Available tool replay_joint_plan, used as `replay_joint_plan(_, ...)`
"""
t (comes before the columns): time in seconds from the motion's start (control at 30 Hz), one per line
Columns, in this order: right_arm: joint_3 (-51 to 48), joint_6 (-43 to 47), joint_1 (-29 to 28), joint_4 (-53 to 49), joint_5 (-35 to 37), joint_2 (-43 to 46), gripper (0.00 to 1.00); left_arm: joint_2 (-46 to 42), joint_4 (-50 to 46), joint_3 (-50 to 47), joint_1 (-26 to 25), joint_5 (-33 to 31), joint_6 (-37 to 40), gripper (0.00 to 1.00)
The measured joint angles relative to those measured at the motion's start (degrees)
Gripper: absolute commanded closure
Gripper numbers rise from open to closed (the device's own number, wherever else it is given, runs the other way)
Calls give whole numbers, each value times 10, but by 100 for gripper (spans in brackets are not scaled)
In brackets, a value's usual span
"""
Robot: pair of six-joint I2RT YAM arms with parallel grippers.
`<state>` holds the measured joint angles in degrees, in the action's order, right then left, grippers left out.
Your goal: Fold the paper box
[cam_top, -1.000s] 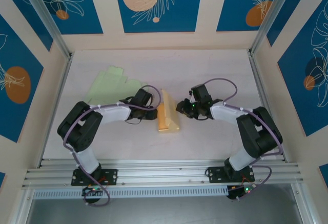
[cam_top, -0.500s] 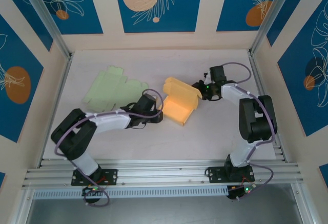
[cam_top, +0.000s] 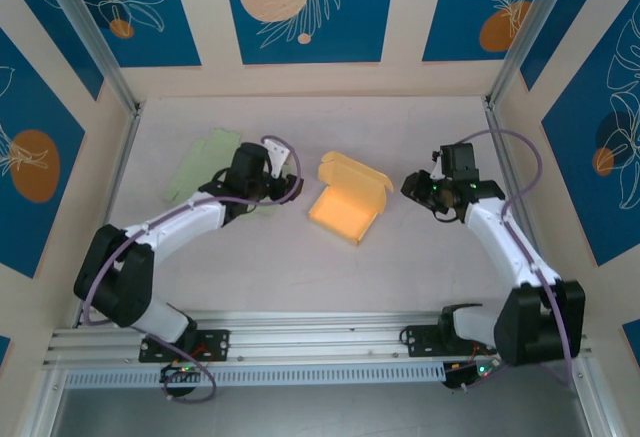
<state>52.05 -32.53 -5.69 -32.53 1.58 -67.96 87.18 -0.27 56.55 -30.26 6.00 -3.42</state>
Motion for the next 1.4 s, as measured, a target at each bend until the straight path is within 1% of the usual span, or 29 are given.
replay_joint_plan(0.1, -5, -6, -6, -40, 19, 56, 60, 38, 5, 47, 12, 46, 73, 37)
replay_joint_plan(0.2, -8, -13, -21, -71, 29, 99, 54, 77, 1, 92, 13, 93, 124, 37)
replay_joint_plan(0.3, -8, -19, -49, -93, 32, 127, 46, 123, -22, 152, 16, 134, 166, 38)
replay_joint_plan(0.37, -8, -20, -72, -103, 40, 134, 44, 152, -44, 191, 16, 156, 191, 39)
replay_joint_plan(0.43, -7, -20, -99, -113, 52, 131, 44, 176, -70, 226, 16, 177, 211, 40)
replay_joint_plan(0.53, 4, -19, -123, -130, 73, 112, 43, 200, -106, 266, 16, 202, 231, 40)
replay_joint_plan(0.7, 28, -16, -143, -132, 92, 64, 43, 222, -156, 308, 16, 242, 265, 40)
replay_joint_plan(0.9, 65, -2, -160, -128, 103, -1, 43, 246, -194, 323, 12, 264, 300, 40)
replay_joint_plan(1.0, 79, 6, -161, -119, 105, -28, 44, 273, -208, 344, 12, 266, 309, 44)
replay_joint_plan(1.1, 92, 12, -163, -115, 107, -58, 46, 293, -223, 362, 11, 266, 312, 49)
replay_joint_plan(1.2, 106, 18, -167, -111, 110, -89, 49, 304, -237, 376, 8, 265, 319, 60)
replay_joint_plan(1.3, 121, 24, -173, -103, 112, -112, 54, 307, -245, 382, 7, 263, 323, 69)
replay_joint_plan(1.33, 128, 27, -176, -102, 114, -121, 57, 307, -247, 382, 5, 261, 322, 70)
replay_joint_plan(1.4, 138, 29, -180, -98, 119, -136, 63, 307, -249, 383, 3, 256, 319, 76)
